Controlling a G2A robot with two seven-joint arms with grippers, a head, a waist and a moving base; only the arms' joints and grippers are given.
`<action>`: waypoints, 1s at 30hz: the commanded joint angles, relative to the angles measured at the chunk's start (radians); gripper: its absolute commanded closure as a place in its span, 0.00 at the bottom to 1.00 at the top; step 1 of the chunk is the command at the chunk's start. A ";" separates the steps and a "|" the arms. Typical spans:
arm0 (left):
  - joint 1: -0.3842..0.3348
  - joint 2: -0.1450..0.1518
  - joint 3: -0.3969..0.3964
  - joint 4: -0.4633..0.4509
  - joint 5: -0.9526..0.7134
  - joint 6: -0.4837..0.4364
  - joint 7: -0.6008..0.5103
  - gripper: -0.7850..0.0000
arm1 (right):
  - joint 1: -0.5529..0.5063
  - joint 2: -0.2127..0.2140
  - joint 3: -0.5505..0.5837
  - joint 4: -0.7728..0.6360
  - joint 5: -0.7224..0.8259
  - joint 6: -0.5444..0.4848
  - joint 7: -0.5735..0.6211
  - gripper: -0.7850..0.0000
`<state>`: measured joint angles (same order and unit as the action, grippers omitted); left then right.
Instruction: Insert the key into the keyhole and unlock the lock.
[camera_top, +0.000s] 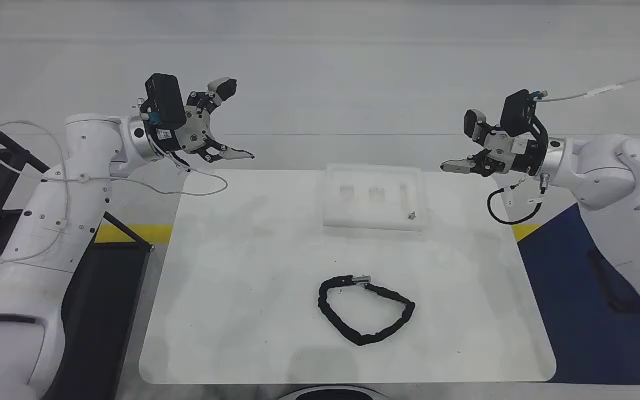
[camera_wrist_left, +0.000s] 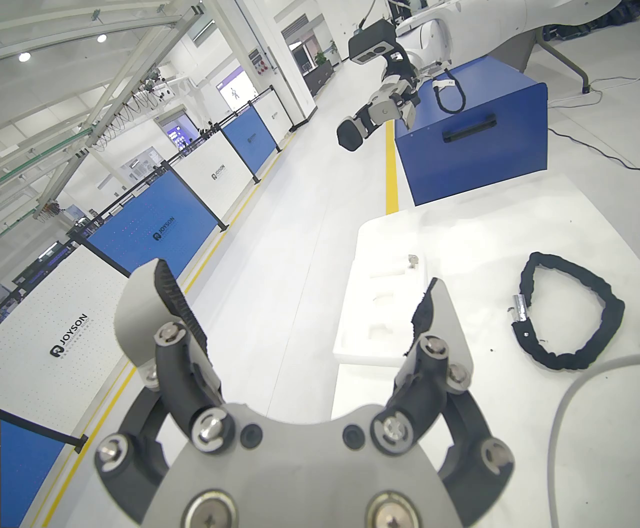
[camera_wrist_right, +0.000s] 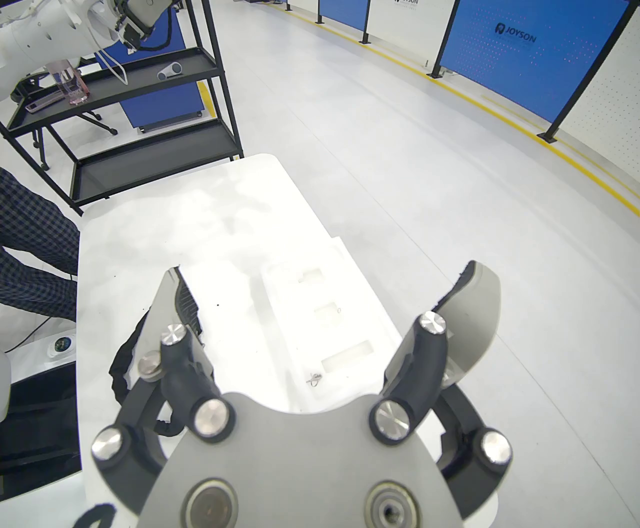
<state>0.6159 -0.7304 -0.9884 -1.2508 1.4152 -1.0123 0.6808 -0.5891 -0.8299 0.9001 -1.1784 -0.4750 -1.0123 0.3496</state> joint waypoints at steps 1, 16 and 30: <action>0.000 0.000 0.000 0.000 0.000 0.000 0.000 0.00 | 0.000 0.000 0.000 0.000 0.000 0.000 0.000 0.00; 0.000 0.000 0.000 0.000 0.000 0.000 0.000 0.00 | 0.000 0.000 0.000 0.000 0.000 0.000 0.000 0.00; 0.000 0.000 0.000 0.000 0.000 0.000 0.000 0.00 | -0.027 -0.055 -0.095 0.082 0.159 0.373 0.178 0.00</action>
<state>0.6159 -0.7304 -0.9884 -1.2508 1.4152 -1.0123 0.6808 -0.6234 -0.8774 0.8178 -1.1055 -0.3442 -0.6875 0.4912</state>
